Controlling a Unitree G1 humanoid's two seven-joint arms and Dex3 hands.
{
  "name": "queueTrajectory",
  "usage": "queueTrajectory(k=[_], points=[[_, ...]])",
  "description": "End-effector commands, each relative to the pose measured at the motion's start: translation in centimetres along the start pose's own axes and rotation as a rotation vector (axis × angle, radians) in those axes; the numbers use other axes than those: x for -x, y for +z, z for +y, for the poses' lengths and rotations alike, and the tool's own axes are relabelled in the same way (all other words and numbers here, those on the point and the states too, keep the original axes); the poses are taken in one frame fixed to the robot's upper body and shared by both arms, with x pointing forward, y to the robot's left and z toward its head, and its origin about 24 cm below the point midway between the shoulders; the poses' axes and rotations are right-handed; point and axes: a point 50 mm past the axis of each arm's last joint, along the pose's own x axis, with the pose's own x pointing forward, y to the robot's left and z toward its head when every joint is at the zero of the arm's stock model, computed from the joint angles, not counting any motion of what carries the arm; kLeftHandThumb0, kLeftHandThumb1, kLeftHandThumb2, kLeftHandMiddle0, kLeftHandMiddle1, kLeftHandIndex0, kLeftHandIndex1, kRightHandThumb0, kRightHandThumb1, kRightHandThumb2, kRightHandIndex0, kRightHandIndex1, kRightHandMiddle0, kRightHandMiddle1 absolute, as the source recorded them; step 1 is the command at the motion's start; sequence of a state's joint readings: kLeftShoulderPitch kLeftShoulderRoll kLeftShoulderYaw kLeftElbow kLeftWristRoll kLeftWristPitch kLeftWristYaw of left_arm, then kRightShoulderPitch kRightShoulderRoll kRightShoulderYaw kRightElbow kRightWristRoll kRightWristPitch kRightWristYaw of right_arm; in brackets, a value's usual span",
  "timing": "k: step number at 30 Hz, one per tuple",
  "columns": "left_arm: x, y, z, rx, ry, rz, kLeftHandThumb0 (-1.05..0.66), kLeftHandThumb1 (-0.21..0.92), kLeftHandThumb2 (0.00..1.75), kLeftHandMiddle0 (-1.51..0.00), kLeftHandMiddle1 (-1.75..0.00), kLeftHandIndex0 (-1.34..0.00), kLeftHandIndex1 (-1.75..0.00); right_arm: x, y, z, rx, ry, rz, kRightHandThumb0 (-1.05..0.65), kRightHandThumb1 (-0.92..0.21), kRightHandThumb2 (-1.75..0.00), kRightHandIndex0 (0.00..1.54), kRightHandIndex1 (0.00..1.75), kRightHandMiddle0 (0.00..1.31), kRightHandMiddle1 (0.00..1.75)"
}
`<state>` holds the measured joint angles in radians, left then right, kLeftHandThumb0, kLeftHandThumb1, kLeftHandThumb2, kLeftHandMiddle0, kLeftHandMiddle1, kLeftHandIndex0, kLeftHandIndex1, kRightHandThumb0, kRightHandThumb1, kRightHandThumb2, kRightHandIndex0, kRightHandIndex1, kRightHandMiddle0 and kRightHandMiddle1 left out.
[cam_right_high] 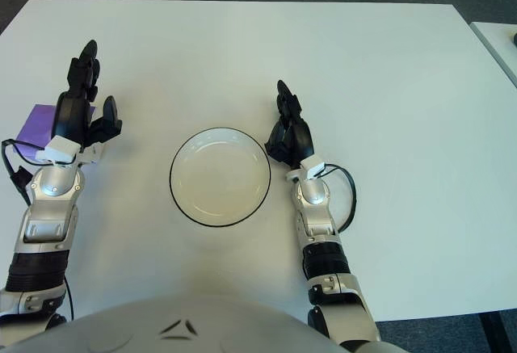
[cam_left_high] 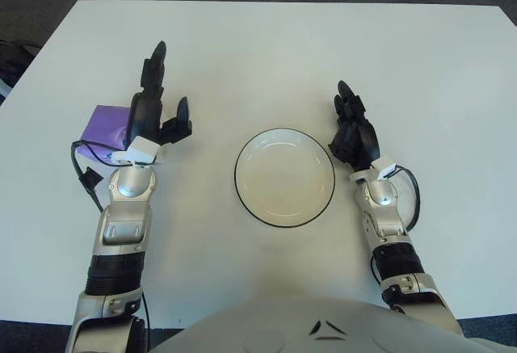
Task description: Put the tissue paper into the plate.
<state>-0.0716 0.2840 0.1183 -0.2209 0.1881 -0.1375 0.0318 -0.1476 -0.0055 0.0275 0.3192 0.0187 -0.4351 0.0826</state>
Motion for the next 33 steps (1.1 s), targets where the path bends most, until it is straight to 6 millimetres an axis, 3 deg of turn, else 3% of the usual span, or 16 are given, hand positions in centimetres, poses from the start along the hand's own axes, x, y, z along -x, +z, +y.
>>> queueTrajectory(k=[1, 20, 33], points=[[0.0, 0.1, 0.4, -0.043, -0.017, -0.019, -0.75, 0.92, 0.92, -0.16, 0.00, 0.00, -0.23, 4.7, -5.9, 1.3, -0.054, 0.003, 0.324, -0.81, -0.92, -1.09, 0.10, 0.00, 0.00, 0.18], [-0.1, 0.6, 1.3, -0.091, -0.022, -0.042, -0.74, 0.92, 0.86, -0.15, 0.00, 0.00, -0.19, 4.7, -6.1, 1.6, -0.059, 0.013, 0.329, -0.80, -0.92, -1.09, 0.09, 0.00, 0.00, 0.15], [-0.8, 2.4, 7.3, -0.521, -0.200, -0.043, -0.79, 0.92, 0.80, -0.12, 0.00, 0.00, -0.03, 4.8, -6.6, 1.3, -0.061, 0.008, 0.350, -0.80, -0.92, -1.09, 0.09, 0.00, 0.00, 0.16]])
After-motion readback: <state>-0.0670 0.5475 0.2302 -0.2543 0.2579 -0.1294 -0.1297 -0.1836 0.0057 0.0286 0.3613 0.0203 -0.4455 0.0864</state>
